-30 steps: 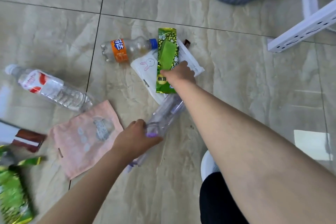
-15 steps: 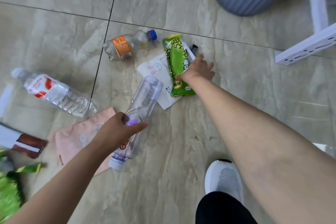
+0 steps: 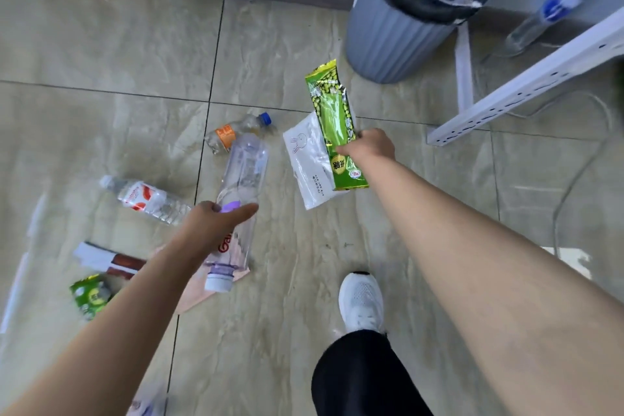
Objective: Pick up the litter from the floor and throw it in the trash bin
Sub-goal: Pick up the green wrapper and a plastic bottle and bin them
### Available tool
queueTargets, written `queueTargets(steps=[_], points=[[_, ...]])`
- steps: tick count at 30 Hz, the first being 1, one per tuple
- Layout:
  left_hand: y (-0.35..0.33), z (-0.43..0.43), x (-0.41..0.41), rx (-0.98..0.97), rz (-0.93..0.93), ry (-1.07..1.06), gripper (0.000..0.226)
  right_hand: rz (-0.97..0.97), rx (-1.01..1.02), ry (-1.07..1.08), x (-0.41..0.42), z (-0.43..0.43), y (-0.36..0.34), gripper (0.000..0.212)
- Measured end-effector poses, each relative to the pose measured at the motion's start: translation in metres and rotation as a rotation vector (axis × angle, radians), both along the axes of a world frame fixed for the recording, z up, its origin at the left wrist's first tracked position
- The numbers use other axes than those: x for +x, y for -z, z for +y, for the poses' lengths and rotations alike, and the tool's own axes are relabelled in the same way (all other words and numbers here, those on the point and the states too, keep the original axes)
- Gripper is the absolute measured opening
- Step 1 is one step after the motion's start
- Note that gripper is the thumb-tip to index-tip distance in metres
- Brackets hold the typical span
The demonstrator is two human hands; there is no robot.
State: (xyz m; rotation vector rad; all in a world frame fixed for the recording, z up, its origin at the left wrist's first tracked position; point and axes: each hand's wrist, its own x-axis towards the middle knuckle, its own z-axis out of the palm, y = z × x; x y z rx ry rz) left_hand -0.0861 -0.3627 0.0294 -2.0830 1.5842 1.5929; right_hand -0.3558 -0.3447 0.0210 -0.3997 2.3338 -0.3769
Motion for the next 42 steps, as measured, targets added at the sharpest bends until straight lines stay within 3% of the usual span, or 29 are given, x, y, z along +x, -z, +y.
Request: queueTargets(steps=[6,9,14,16,21,27,31,37,42], points=[[-0.119,-0.028,-0.065,0.006,0.088,0.036,0.052,0.032,-0.118,0.049,-0.050,-0.020,-0.132,0.039],[-0.167,-0.051,-0.116,-0.010,0.153,0.020,0.054,0.050,-0.170,0.053,-0.090,-0.039,-0.182,0.024],[-0.221,-0.098,-0.206,0.022,0.240,-0.048,0.051,0.095,-0.222,0.006,-0.157,-0.076,-0.240,0.020],[-0.235,-0.115,-0.237,0.035,0.274,-0.066,0.050,0.141,-0.229,-0.015,-0.180,-0.091,-0.255,0.005],[-0.252,-0.167,-0.304,0.078,0.344,-0.059,0.044,0.263,-0.202,-0.038,-0.235,-0.133,-0.278,0.016],[-0.243,-0.230,-0.373,0.215,0.294,0.006,0.053,0.396,-0.125,-0.118,-0.284,-0.180,-0.268,0.023],[-0.215,-0.260,-0.422,0.372,0.305,-0.031,0.015,0.429,-0.063,-0.218,-0.312,-0.201,-0.242,0.015],[-0.135,-0.274,-0.477,0.257,0.123,-0.024,0.046,0.320,0.053,-0.318,-0.347,-0.216,-0.166,0.009],[-0.098,-0.275,-0.490,0.178,0.085,-0.015,0.067,0.291,0.134,-0.346,-0.355,-0.218,-0.119,0.057]])
